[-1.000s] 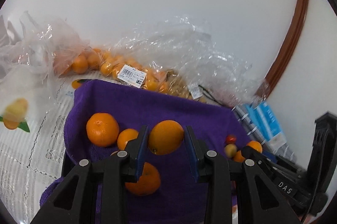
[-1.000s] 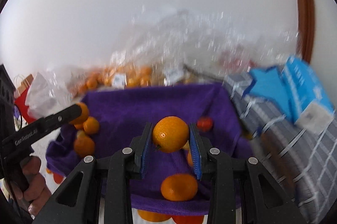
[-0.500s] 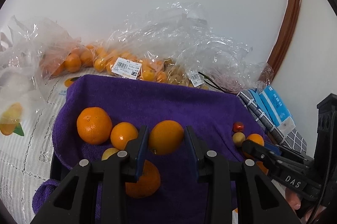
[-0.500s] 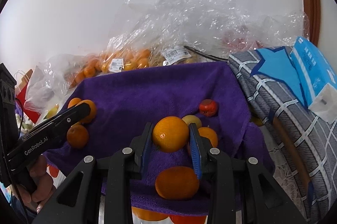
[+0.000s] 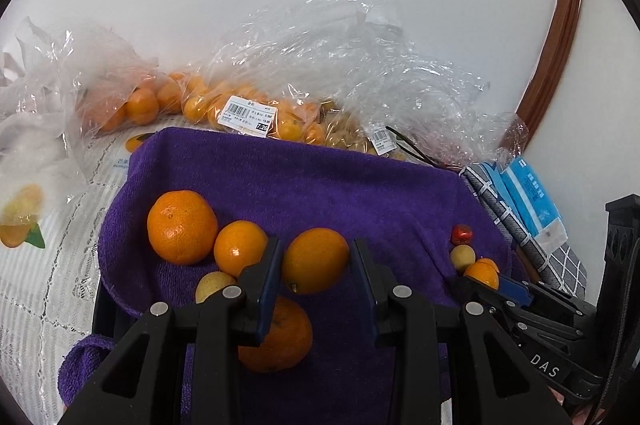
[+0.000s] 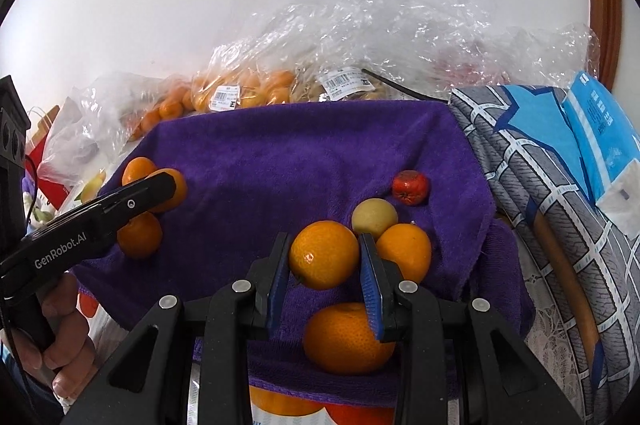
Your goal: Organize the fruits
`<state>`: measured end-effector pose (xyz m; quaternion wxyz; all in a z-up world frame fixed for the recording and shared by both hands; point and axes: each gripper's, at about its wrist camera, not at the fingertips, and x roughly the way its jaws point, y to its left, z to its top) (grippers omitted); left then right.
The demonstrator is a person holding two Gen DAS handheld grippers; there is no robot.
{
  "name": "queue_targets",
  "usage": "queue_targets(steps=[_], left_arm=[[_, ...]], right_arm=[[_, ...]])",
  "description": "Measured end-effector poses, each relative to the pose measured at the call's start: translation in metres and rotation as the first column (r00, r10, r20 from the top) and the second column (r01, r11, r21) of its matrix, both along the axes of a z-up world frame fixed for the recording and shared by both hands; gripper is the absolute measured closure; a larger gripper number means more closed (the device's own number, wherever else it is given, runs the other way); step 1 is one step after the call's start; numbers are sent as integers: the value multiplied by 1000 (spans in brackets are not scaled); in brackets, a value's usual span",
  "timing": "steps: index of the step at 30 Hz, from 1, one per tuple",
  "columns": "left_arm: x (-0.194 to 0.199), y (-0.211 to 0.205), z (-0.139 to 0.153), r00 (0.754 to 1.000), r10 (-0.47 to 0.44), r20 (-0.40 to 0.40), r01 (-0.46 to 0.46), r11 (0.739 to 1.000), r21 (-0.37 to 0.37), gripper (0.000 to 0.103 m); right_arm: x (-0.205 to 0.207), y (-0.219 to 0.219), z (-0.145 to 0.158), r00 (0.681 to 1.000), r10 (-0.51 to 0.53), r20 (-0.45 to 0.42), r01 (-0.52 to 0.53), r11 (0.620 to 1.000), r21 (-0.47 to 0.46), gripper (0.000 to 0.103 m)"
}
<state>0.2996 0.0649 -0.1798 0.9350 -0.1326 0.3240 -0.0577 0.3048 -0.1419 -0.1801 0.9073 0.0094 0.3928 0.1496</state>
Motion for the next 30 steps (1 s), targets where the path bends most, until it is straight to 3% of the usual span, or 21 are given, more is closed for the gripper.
queue_targets(steps=[20, 23, 26, 28, 30], left_arm=[[3, 1, -1, 1000, -3, -11, 3, 1000, -5, 70], [1, 3, 2, 1000, 5, 6, -5, 1000, -1, 66], [-5, 4, 7, 999, 1, 38, -1, 1000, -6, 59], [-8, 3, 10, 999, 3, 37, -3, 1000, 12, 58], [-16, 2, 18, 999, -8, 43, 7, 1000, 24, 58]], right_arm=[[-4, -1, 1, 1000, -15, 10, 15, 1000, 3, 69], [-8, -2, 5, 999, -26, 27, 26, 1000, 8, 57], [-23, 2, 21, 992, -38, 122, 43, 998, -41, 48], [-33, 4, 35, 984, -68, 165, 79, 995, -63, 34], [-45, 4, 50, 981, -82, 175, 93, 994, -56, 33]])
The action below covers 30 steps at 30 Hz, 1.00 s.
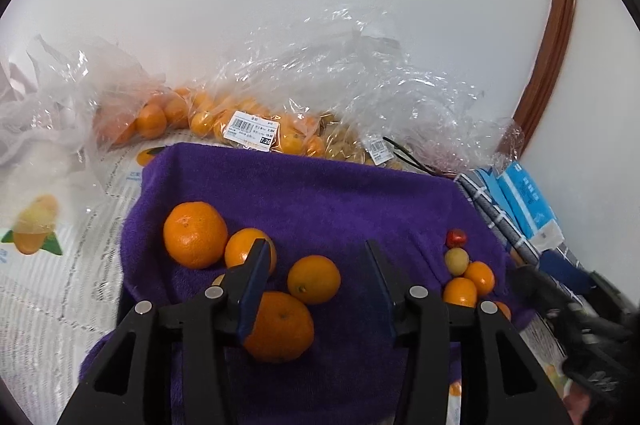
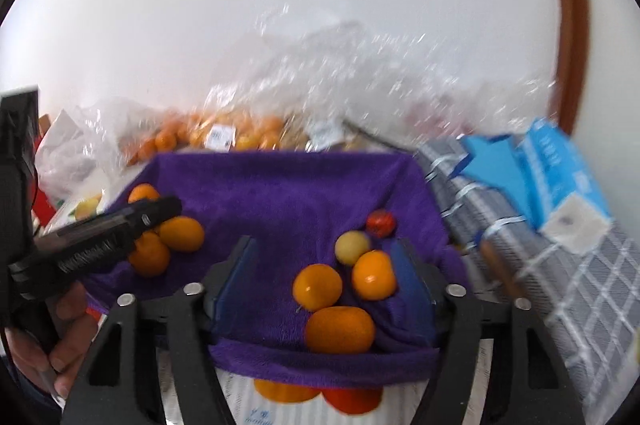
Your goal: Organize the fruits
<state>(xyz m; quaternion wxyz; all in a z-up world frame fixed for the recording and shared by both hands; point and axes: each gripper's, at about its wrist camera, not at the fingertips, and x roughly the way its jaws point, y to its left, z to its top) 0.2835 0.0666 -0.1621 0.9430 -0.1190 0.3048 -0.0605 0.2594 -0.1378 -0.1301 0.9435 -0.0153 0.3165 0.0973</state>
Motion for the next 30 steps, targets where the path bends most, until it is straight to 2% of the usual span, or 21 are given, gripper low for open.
queue_targets(steps=[4, 7, 11, 13, 15, 17, 19, 24, 30], left_arm=[[-26, -3, 32, 998, -2, 63, 1, 1000, 18, 57], [-60, -6, 55, 999, 7, 47, -7, 1000, -7, 53], [-98, -17, 76, 1000, 19, 11, -20, 998, 54, 42], [-120, -22, 86, 999, 37, 5, -37, 996, 79, 39], [-136, -26, 92, 999, 41, 13, -42, 994, 101, 28], [-161, -32, 100, 998, 52, 22, -54, 990, 127, 23], [-178, -37, 105, 999, 45, 18, -47, 989, 142, 21], [-220, -47, 125, 996, 70, 49, -77, 986, 150, 18], [-248, -59, 143, 995, 68, 73, -80, 981, 175, 17]], right_arm=[[-32, -2, 31, 1000, -29, -3, 29, 1000, 0, 30], [-54, -6, 50, 997, -65, -32, 65, 998, -5, 30], [-93, -22, 67, 992, -122, -44, 121, 992, -19, 29], [-117, -31, 72, 989, -145, -25, 144, 989, -21, 14], [-139, -38, 78, 987, -162, -3, 162, 987, -14, 10], [-157, -44, 85, 985, -174, 9, 174, 985, -10, 8], [-177, -49, 92, 982, -187, 19, 187, 982, 0, 3], [-215, -55, 108, 978, -206, 21, 206, 978, 19, 1], [-245, -55, 114, 970, -240, 26, 240, 971, -3, 1]])
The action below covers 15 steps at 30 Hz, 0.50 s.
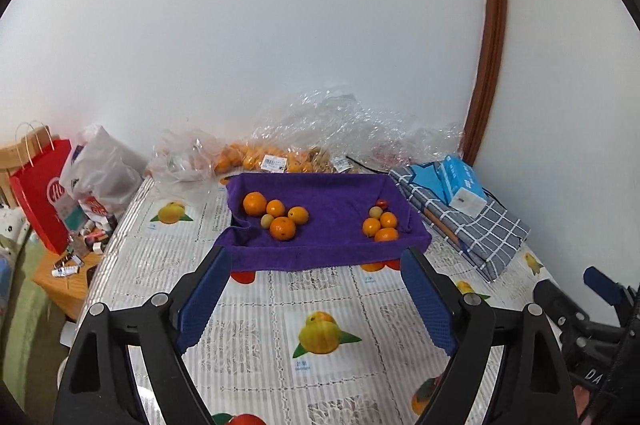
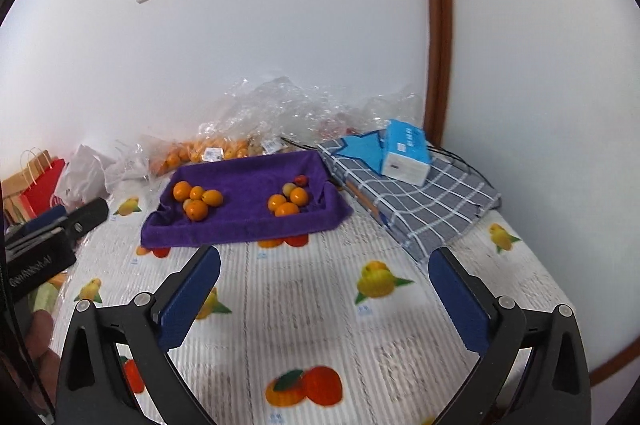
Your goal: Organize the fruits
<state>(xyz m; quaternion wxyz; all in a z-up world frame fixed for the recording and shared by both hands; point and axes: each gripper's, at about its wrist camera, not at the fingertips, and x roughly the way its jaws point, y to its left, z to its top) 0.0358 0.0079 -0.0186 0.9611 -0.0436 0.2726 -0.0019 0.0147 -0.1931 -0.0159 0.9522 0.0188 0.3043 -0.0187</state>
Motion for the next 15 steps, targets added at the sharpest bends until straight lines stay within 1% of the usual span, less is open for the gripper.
queue_targets(steps=[3, 7, 10, 15], left_arm=[[-5, -6, 3, 1000, -5, 5, 5, 1000, 5, 17], [-9, -11, 4, 1000, -6, 9, 6, 1000, 1, 17], [-10, -13, 5, 1000, -1, 16, 1, 1000, 13, 17], [-10, -15, 4, 1000, 4, 10, -4, 1000, 29, 17]], right_arm=[[-6, -5, 0, 1000, -2, -2, 2, 1000, 24, 1], [-11, -9, 2, 1000, -17, -1, 17, 1000, 11, 1], [-15, -12, 4, 1000, -28, 6, 27, 999, 21, 1], [-20, -12, 7, 999, -33, 17, 33, 999, 8, 1]])
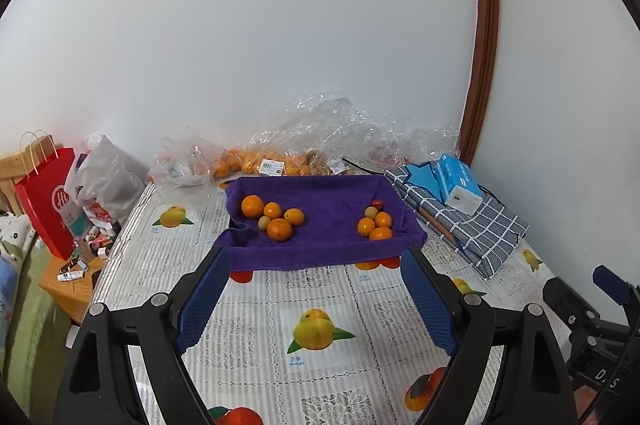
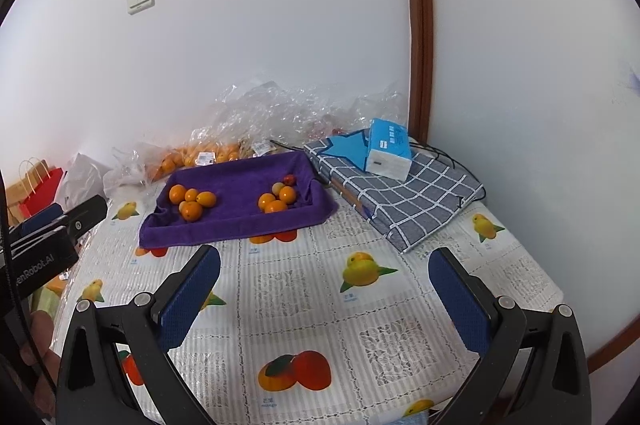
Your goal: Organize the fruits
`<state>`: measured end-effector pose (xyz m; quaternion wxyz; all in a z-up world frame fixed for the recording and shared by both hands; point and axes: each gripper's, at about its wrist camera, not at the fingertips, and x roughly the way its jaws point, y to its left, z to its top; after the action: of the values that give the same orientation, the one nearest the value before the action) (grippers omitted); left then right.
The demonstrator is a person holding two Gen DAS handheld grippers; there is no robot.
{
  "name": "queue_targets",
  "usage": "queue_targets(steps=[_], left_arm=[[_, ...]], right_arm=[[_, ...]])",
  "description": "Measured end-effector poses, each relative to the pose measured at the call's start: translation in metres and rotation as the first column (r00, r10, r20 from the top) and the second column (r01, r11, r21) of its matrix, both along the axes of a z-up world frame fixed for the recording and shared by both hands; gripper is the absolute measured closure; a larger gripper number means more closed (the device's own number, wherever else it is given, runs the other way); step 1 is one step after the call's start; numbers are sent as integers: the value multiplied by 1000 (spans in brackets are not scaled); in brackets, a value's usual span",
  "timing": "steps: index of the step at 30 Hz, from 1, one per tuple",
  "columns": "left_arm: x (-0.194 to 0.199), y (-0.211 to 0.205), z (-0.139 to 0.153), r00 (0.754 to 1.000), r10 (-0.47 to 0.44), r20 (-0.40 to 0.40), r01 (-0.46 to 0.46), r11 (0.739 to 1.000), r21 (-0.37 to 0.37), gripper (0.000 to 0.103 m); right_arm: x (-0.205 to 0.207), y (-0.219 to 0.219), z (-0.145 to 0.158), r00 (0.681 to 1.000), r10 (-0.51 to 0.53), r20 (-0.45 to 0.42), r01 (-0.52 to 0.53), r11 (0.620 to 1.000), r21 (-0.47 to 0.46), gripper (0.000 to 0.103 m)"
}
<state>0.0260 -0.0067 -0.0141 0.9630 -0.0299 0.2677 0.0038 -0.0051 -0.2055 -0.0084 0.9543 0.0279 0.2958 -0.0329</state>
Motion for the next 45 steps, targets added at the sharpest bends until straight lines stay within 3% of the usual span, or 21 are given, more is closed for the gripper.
queue_targets(steps=[45], left_arm=[[2, 21, -9, 1000, 19, -16, -20, 1000, -24, 17]], right_arm=[[9, 29, -8, 999, 40, -33, -42, 998, -36, 1]])
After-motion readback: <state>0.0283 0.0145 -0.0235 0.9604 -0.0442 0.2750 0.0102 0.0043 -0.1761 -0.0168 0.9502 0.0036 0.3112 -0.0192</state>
